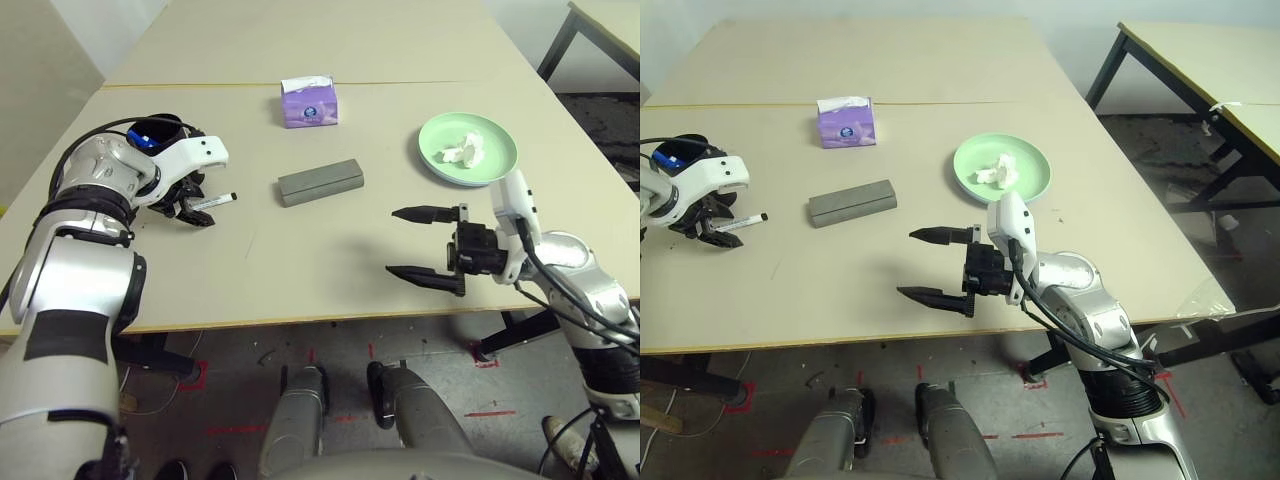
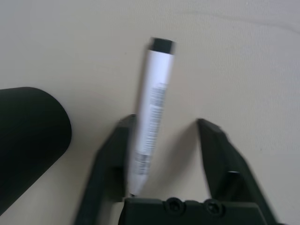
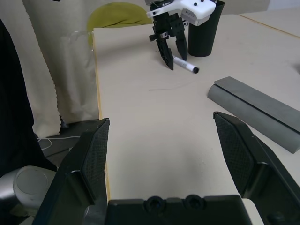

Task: Organize and tidy the items on the table.

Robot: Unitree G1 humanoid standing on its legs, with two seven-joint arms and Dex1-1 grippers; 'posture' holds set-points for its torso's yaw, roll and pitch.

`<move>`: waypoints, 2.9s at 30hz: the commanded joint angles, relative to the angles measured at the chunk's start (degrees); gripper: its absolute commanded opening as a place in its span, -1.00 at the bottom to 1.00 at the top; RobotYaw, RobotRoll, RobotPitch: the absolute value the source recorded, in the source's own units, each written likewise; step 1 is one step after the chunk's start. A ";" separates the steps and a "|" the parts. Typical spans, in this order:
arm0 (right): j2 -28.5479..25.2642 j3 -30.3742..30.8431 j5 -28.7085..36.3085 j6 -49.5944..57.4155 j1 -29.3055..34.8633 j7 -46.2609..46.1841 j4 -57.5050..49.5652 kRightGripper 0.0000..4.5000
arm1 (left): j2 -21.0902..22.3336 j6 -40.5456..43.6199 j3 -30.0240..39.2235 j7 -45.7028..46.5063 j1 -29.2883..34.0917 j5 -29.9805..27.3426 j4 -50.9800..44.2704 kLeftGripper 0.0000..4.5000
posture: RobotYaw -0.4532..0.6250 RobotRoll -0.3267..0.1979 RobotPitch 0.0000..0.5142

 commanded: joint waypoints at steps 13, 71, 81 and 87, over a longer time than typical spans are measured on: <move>-0.24 0.03 0.16 0.19 -0.64 0.11 -0.70 1.00 | -0.39 1.50 2.11 -3.28 0.46 -0.66 0.80 -0.90 | -0.41 0.25 -0.35; 3.92 -5.07 0.04 1.94 -3.29 -9.47 6.55 1.00 | 8.45 2.87 39.04 25.74 -0.57 -35.19 -3.67 -0.90 | -0.29 0.25 -0.40; 3.49 -5.50 -0.03 2.31 -2.91 -9.90 5.80 1.00 | 4.55 -1.05 40.30 30.44 2.11 -35.62 -2.30 -0.90 | -0.31 0.25 -0.39; 3.28 -5.67 0.18 2.55 -2.39 -10.01 5.12 1.00 | 4.41 -2.16 40.33 31.32 3.99 -35.37 -2.05 -0.90 | -0.31 0.25 -0.38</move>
